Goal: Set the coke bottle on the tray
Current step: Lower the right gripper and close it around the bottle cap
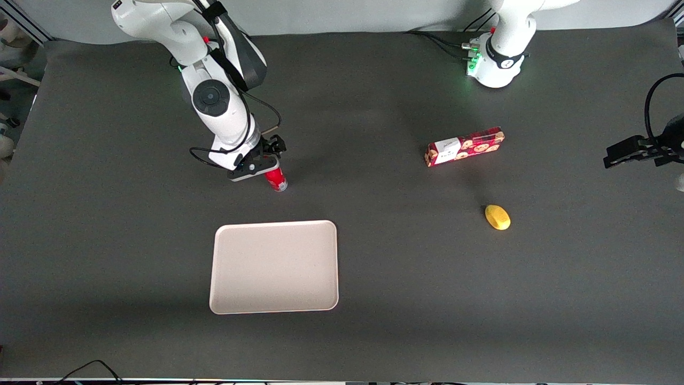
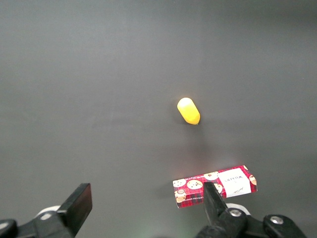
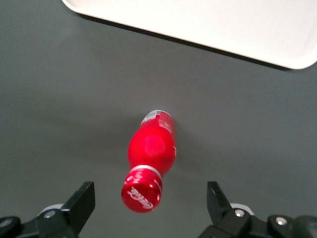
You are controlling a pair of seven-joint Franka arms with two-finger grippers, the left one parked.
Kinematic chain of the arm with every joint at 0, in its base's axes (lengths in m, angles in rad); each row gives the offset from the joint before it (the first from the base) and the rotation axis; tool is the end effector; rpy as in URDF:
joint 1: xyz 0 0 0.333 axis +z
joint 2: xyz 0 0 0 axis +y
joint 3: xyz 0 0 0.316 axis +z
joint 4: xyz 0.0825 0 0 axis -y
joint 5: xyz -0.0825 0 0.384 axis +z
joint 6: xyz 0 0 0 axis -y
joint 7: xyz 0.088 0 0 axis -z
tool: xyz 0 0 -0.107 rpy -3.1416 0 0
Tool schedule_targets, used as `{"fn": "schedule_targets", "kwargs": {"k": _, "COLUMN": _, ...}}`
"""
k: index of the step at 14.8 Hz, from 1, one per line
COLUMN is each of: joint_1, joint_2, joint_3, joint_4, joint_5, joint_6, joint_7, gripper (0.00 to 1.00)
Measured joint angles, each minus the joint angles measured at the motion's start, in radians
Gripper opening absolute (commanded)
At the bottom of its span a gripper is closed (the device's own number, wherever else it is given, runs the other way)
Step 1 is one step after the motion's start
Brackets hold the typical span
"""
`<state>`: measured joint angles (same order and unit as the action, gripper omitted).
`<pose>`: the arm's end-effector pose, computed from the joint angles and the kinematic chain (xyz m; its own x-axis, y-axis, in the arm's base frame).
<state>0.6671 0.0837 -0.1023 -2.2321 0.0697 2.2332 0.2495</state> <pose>0.4429 0.2833 0.3277 0.9595 0.2667 -0.0908 0.2659 -0.9638 -0.0209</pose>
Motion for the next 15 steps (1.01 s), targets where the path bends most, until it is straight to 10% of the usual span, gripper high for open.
{"fn": "schedule_targets", "kwargs": {"k": 3, "joint_1": 0.000, "joint_2": 0.011, "joint_3": 0.015, "joint_4": -0.001, "joint_5": 0.000, "joint_6": 0.008, "joint_7": 0.001, "gripper": 0.89}}
{"fn": "schedule_targets", "kwargs": {"k": 8, "joint_1": 0.000, "joint_2": 0.018, "joint_3": 0.019, "joint_4": -0.005, "joint_5": 0.000, "joint_6": 0.009, "joint_7": 0.003, "gripper": 0.02}}
{"fn": "schedule_targets", "kwargs": {"k": 15, "joint_1": -0.001, "joint_2": 0.020, "joint_3": 0.019, "joint_4": -0.005, "joint_5": 0.000, "joint_6": 0.010, "joint_7": 0.003, "gripper": 0.00}}
